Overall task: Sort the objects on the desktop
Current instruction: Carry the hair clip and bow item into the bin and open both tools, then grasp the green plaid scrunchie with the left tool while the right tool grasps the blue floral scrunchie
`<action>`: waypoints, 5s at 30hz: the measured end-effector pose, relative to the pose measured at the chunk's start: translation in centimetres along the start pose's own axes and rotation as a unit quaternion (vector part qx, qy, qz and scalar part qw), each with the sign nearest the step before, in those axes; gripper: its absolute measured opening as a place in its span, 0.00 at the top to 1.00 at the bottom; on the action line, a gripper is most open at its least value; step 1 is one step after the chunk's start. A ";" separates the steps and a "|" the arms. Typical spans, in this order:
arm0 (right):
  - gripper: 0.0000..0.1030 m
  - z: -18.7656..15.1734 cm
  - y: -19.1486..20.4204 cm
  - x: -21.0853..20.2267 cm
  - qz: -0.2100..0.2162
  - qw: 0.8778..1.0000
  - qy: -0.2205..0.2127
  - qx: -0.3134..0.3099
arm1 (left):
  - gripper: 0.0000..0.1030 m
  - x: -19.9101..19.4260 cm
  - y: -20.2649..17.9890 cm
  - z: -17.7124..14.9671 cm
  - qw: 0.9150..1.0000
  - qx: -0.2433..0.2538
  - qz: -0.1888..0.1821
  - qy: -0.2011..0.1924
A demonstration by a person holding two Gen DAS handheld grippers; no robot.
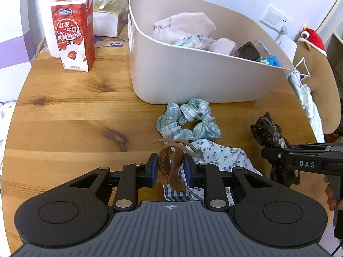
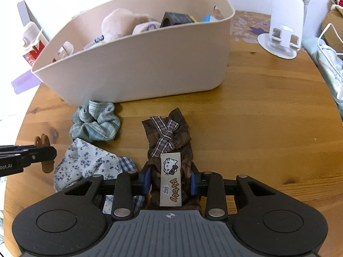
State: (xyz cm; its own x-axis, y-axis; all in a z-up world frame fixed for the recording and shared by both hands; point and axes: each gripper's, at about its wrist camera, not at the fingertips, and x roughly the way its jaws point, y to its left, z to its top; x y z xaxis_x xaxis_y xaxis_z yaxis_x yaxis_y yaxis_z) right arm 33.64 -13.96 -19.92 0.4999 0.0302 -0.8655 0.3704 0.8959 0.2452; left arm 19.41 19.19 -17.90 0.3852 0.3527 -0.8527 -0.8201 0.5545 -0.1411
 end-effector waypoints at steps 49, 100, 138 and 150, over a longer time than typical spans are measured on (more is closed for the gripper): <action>0.70 14.7 -1.0 -9.3 0.085 0.979 -0.183 0.013 | 0.76 -4.6 -6.5 13.9 0.990 0.039 0.012 -0.134; 0.00 11.0 1.7 -5.4 0.046 0.990 -0.133 -0.027 | 0.24 -4.0 -2.8 11.9 0.994 -0.011 0.088 -0.070; 0.00 -1.8 8.1 3.2 0.045 0.984 0.021 -0.172 | 0.24 0.0 1.0 0.1 0.987 -0.066 0.142 0.045; 0.00 -1.2 2.9 3.1 -0.012 0.992 0.002 -0.129 | 0.24 2.4 -1.5 1.1 0.994 -0.036 0.086 0.053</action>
State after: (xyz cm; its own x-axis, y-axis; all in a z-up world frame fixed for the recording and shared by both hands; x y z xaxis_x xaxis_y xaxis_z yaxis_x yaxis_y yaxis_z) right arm 35.37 -10.71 -22.43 0.4905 0.0096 -0.8714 0.1688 0.9799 0.1058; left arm 22.03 20.03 -19.14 0.1935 0.3548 -0.9147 -0.8997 0.4360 -0.0212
